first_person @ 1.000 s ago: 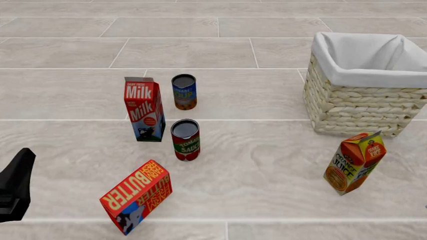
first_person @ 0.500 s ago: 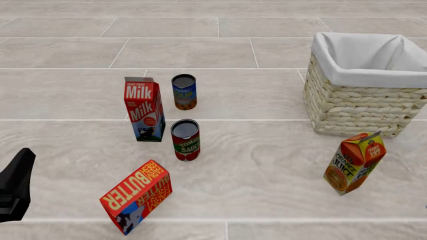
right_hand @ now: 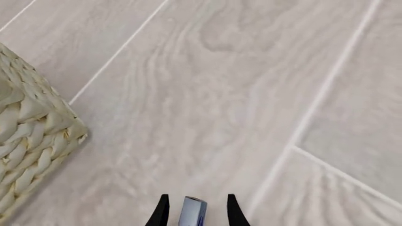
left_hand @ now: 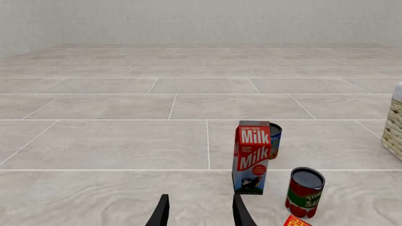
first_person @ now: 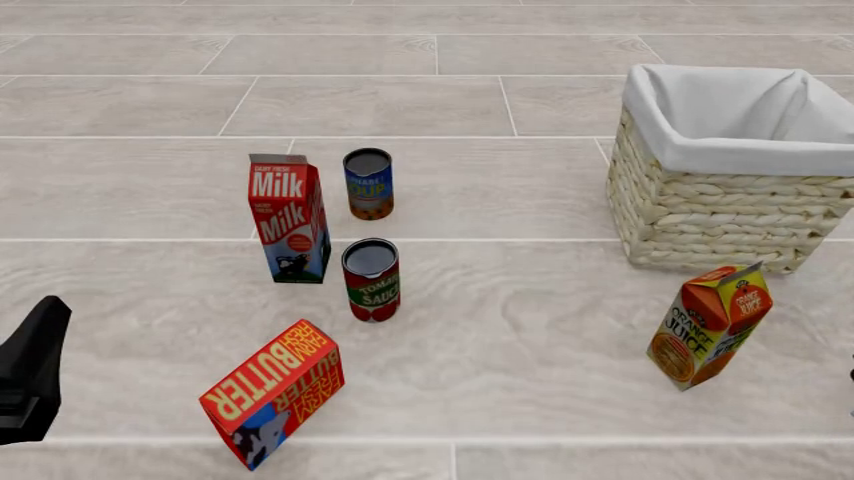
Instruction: Pick the cream cheese and place it in the basket.
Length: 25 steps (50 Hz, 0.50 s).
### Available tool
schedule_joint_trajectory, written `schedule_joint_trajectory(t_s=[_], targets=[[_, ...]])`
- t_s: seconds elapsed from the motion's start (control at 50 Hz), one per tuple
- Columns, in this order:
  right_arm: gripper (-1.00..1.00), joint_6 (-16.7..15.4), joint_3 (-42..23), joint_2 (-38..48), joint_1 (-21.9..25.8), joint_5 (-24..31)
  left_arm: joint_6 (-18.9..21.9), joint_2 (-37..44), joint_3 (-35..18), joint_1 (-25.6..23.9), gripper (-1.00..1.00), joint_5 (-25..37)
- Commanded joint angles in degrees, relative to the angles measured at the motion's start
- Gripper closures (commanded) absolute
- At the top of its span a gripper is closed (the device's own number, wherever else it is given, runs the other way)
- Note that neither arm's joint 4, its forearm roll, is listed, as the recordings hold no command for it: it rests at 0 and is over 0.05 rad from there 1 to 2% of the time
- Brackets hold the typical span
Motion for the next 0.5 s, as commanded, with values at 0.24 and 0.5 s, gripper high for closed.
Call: schedule_joint_trajectory(t_s=[0.24, 0.5], targets=[[1.00, 8.9, -1.9, 6.1, 3.5, -0.5, 0.0, 0.0, 0.0, 0.0, -1.00, 0.0], [1.00, 8.4, -1.2, 2.9, 3.4, 0.0, 0.0, 0.0, 0.0, 0.0, -1.00, 0.0]])
